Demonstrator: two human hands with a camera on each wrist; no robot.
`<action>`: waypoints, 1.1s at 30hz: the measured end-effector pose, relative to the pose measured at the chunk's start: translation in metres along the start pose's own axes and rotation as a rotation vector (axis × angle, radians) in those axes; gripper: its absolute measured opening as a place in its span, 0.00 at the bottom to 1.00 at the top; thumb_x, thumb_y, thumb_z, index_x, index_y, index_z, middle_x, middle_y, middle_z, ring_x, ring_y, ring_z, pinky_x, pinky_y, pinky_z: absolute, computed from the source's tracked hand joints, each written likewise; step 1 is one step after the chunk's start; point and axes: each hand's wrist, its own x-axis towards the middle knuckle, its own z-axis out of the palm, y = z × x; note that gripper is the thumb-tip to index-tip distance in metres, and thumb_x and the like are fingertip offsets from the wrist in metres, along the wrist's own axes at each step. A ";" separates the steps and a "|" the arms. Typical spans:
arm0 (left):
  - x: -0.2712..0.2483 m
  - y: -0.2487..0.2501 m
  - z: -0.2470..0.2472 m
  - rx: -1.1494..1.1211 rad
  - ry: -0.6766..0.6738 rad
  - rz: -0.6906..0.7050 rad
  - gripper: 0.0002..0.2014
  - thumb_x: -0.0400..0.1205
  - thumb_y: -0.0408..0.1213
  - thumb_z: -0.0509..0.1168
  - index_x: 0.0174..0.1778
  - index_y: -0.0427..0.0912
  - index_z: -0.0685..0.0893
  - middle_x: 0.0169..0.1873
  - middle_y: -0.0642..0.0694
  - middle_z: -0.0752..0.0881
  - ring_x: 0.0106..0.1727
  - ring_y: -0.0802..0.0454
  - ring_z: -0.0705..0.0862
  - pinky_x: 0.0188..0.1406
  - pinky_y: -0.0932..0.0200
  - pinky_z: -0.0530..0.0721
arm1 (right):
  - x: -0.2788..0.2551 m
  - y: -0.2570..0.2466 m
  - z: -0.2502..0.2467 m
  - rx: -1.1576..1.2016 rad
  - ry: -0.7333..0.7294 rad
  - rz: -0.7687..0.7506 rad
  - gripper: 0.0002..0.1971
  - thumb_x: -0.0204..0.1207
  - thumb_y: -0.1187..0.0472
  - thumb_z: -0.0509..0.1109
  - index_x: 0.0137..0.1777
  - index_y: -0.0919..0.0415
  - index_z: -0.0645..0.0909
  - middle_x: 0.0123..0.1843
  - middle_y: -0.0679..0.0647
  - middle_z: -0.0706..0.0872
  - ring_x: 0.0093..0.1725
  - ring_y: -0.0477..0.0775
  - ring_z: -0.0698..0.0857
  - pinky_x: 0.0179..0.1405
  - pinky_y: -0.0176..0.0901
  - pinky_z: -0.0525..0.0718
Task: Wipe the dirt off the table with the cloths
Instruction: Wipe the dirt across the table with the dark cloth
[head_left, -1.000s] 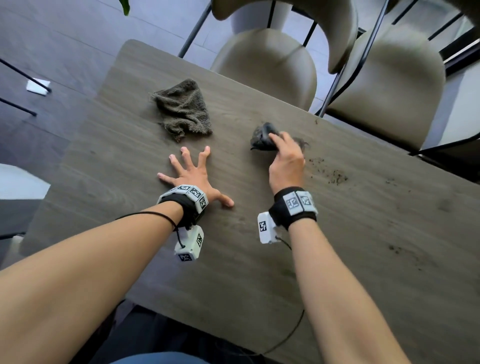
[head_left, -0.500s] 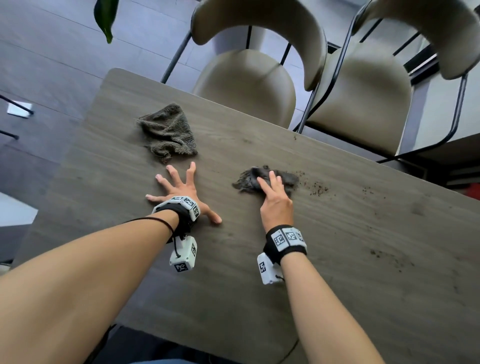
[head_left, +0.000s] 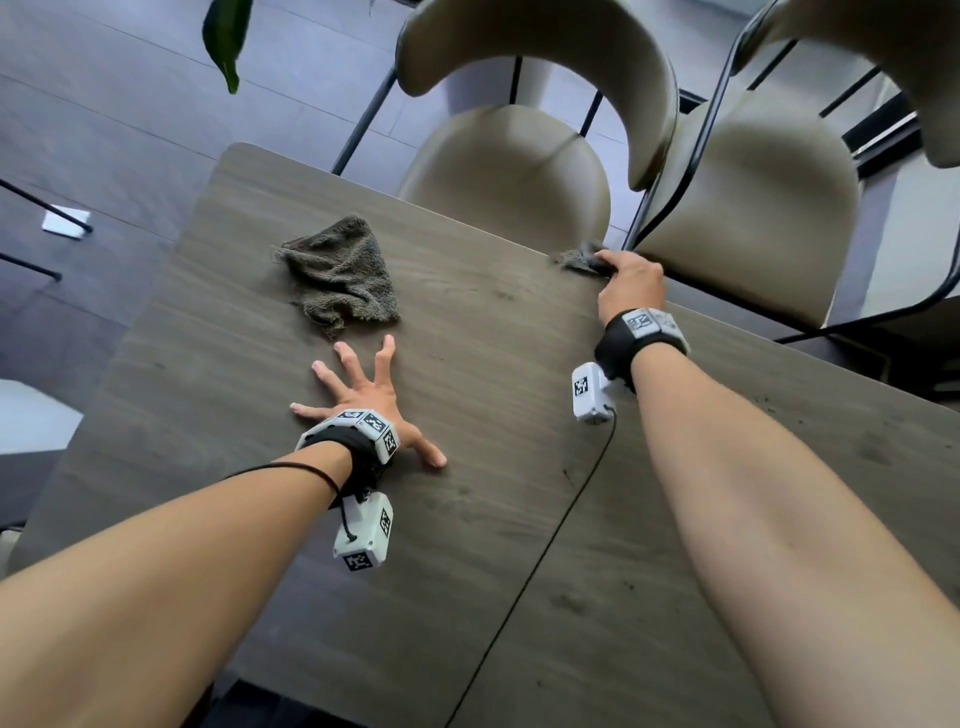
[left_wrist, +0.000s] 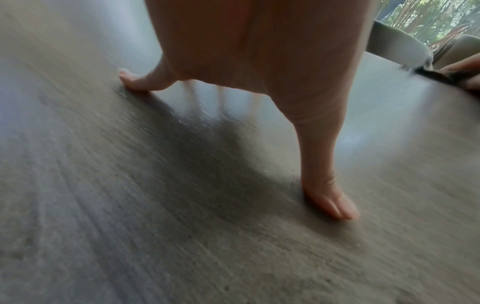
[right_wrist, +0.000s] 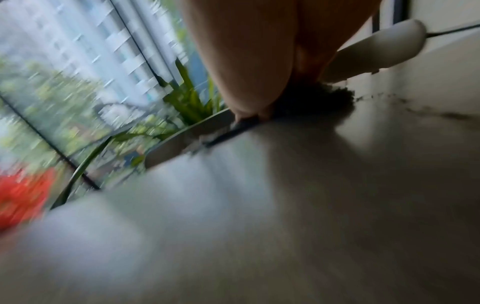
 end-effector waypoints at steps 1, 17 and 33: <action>0.000 0.000 0.000 -0.001 0.002 0.002 0.87 0.38 0.68 0.86 0.77 0.69 0.22 0.80 0.39 0.23 0.84 0.26 0.30 0.67 0.06 0.54 | 0.004 0.000 -0.004 0.022 0.004 0.018 0.27 0.74 0.74 0.59 0.65 0.48 0.85 0.64 0.57 0.86 0.63 0.65 0.82 0.64 0.46 0.77; -0.005 0.002 -0.001 -0.012 0.022 0.007 0.88 0.38 0.67 0.86 0.78 0.68 0.23 0.81 0.38 0.23 0.84 0.26 0.30 0.67 0.06 0.52 | -0.187 -0.045 0.068 0.002 -0.070 -0.273 0.20 0.80 0.56 0.67 0.72 0.49 0.79 0.81 0.59 0.70 0.79 0.68 0.68 0.79 0.65 0.64; 0.001 0.002 -0.003 -0.012 -0.018 -0.005 0.87 0.40 0.66 0.86 0.77 0.68 0.21 0.79 0.37 0.21 0.83 0.24 0.28 0.65 0.05 0.51 | 0.007 -0.051 0.027 0.025 -0.091 -0.101 0.18 0.81 0.64 0.62 0.64 0.48 0.85 0.63 0.57 0.86 0.62 0.64 0.82 0.63 0.50 0.78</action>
